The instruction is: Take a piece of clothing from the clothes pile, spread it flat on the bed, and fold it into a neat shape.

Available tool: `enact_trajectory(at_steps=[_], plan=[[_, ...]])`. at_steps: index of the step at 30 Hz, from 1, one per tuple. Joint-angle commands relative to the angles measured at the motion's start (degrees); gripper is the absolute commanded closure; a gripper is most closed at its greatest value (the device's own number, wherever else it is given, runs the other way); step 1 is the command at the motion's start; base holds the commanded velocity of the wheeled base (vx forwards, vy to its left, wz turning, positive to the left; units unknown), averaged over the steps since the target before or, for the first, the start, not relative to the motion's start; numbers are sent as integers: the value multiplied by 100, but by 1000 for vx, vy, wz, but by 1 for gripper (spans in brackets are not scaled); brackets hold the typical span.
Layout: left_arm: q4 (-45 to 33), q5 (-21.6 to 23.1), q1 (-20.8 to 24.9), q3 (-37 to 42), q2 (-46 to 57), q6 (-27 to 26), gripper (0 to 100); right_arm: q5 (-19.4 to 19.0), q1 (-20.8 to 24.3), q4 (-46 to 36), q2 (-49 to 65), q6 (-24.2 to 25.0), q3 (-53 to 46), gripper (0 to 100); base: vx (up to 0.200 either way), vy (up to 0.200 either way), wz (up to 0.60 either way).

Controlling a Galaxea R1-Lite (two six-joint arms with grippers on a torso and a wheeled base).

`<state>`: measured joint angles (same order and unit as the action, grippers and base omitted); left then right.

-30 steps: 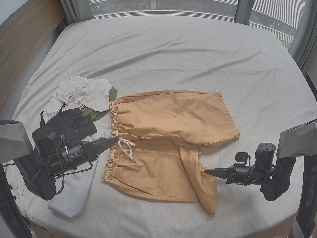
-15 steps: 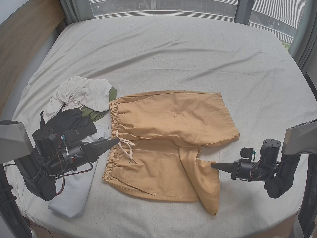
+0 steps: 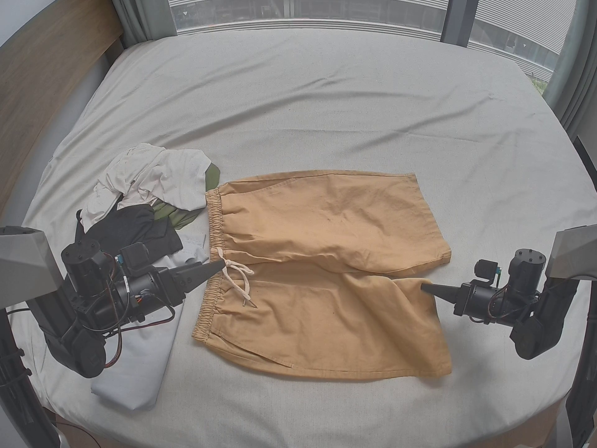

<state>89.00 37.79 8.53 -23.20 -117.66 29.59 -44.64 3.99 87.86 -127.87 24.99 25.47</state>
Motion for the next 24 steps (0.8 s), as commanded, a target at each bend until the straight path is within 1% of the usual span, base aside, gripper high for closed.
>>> enact_trajectory(at_steps=[1, 8, 24], plan=[[12, 0, -1, 8, -11, 3, 0, -1, -170, -14, -19, -3, 108, 100, 0, 0, 0], [12, 0, -1, 0, -20, -6, 0, -1, -487, -23, -37, -3, 187, 100, 0, 0, 0], [12, 0, -18, 8, -29, -14, 0, -1, -882, -23, -142, -12, 257, 100, 0, 0, 0]])
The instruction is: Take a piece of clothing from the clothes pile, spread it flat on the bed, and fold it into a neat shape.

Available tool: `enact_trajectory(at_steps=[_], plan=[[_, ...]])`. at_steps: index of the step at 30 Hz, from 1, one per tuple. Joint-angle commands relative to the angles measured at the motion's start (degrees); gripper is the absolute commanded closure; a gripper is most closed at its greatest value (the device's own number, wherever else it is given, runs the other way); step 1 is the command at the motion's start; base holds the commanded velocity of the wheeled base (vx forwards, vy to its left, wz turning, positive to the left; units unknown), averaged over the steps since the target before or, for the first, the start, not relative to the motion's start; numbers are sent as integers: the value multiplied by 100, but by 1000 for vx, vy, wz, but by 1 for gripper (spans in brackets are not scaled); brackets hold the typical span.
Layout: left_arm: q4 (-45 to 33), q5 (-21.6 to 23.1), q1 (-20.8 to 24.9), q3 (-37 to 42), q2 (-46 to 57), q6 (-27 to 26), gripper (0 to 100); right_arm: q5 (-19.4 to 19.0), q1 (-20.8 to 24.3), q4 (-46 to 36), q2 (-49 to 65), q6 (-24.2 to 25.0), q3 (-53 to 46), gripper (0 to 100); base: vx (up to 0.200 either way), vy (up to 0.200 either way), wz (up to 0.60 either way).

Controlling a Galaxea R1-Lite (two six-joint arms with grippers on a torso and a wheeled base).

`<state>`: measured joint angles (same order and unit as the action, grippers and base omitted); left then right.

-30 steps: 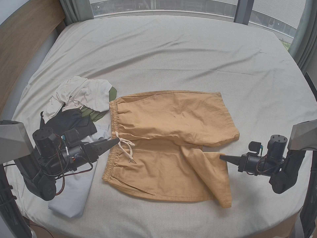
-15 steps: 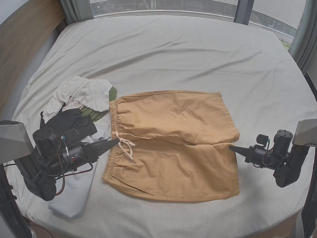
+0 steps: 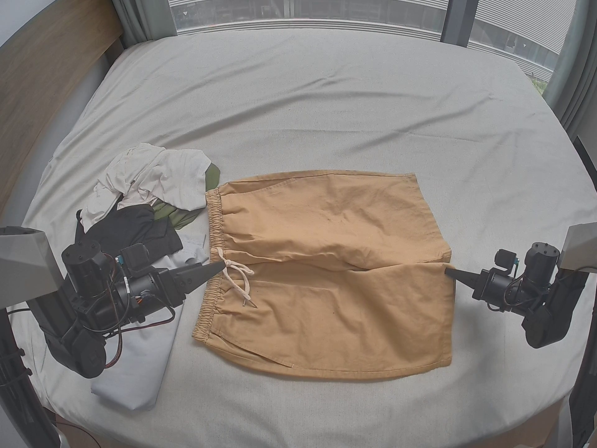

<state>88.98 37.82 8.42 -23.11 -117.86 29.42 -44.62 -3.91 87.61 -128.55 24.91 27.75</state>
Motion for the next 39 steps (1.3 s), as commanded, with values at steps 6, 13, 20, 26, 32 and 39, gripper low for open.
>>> enact_trajectory(at_steps=[6, 13, 20, 26, 32, 39], plan=[[14, -2, -16, 0, -18, 3, 0, 6, -206, 1, -91, -3, 73, 100, 0, 0, 0], [14, -11, -25, 0, -35, 3, 0, 6, -277, 1, -135, -3, 117, 100, 0, 0, 0], [14, -11, -34, 0, -71, -6, 0, 14, -338, 1, -276, -12, 187, 100, 0, 0, 0], [14, -11, -34, 9, -79, -6, 0, 14, -347, 1, -293, -12, 222, 100, 0, 0, 0], [14, -11, -34, 53, -79, 3, 0, 14, -329, 1, -320, -12, 231, 100, 0, 0, 0], [14, -11, -69, 430, -18, -6, 0, 32, -549, 1, -250, -12, 477, 0, 0, 0, 0]])
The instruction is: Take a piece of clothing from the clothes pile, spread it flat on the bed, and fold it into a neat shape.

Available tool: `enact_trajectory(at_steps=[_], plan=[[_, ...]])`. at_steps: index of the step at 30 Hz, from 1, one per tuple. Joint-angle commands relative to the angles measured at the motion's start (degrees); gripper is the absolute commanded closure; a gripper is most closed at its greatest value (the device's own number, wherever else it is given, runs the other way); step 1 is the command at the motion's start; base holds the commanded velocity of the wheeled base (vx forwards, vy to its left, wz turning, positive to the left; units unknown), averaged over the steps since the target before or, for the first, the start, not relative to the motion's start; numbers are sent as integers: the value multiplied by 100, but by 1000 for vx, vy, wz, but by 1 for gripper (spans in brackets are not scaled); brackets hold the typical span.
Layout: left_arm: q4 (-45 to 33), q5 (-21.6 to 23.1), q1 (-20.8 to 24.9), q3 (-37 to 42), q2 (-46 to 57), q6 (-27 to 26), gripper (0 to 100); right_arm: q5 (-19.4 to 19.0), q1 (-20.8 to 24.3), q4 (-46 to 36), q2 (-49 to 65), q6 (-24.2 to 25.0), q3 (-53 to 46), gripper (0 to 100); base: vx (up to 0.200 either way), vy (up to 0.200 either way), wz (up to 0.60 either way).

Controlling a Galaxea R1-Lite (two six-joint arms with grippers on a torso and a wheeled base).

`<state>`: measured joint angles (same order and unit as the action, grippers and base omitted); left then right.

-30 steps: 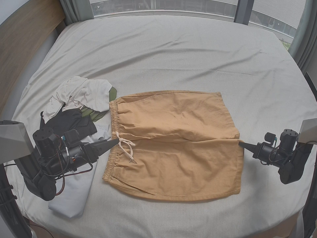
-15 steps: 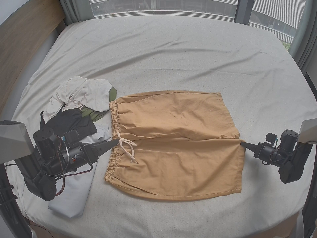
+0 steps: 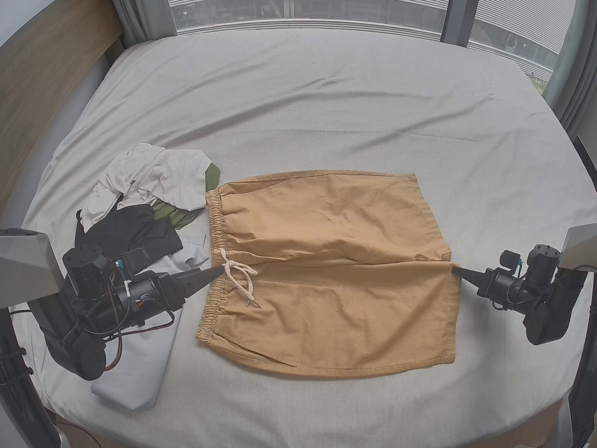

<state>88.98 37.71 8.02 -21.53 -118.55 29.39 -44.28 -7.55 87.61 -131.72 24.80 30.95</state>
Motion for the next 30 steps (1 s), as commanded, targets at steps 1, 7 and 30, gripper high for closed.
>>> enact_trajectory(at_steps=[1, 7, 30], plan=[[23, 0, -37, 421, 69, -12, 0, -11, -256, 1, 155, -1, 166, 0, 0, 0, 0], [14, 9, -240, 870, 69, -601, 0, -20, -406, -254, 946, -10, -10, 0, 0, 0, 0], [5, -62, -222, 1309, -467, -786, 0, 130, -98, 63, 1368, -1100, -1821, 0, 0, 0, 0]])
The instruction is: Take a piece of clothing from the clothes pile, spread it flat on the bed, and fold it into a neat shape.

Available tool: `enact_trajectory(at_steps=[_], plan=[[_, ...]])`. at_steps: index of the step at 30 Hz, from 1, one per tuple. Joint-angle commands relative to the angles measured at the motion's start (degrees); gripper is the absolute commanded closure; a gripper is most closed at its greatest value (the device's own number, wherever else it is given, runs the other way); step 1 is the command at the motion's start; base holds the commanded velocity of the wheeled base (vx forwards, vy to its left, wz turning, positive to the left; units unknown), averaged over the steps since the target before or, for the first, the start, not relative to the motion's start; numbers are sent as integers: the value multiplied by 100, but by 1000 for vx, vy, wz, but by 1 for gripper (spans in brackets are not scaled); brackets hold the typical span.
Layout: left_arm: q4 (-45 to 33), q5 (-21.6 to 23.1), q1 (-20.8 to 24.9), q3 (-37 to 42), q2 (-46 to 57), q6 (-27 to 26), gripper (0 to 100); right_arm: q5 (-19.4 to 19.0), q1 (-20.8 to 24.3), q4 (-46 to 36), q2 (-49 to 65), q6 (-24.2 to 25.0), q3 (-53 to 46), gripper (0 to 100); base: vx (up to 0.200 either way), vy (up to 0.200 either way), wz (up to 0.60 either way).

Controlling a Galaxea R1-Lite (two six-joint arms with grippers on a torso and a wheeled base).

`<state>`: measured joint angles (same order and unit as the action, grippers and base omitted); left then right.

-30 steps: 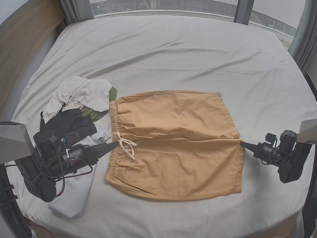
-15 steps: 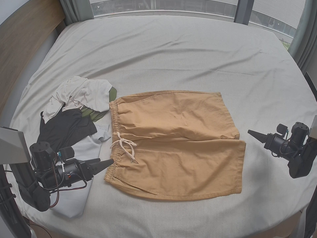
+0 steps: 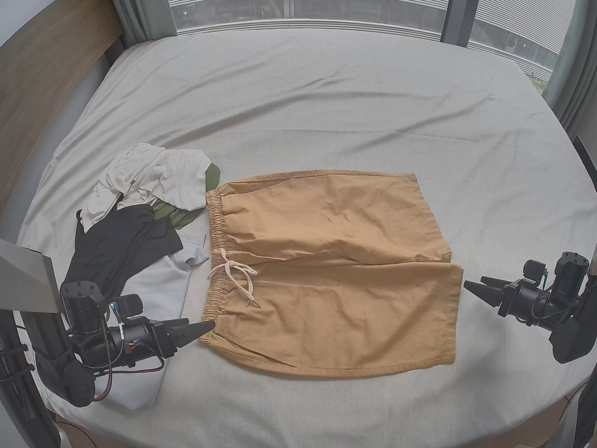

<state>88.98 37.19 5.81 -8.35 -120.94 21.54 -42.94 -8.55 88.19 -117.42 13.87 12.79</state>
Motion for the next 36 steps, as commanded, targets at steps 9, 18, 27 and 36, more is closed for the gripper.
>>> enact_trajectory(at_steps=[9, 18, 27, 36], plan=[[5, -397, 25, -114, -650, 8, 0, -13, -42, 6, -71, 1, 48, 0, 0, 0, 0], [5, -397, 95, -299, -922, 34, 0, -13, -51, 6, -106, 1, 48, 0, 0, 0, 0], [5, -397, 139, -422, -1019, 52, 0, -13, -86, 6, -106, 1, 66, 0, 0, 0, 0], [14, -415, 139, -606, -1212, 43, 100, -13, -86, 6, -114, 1, 57, 0, 0, 0, 0]])
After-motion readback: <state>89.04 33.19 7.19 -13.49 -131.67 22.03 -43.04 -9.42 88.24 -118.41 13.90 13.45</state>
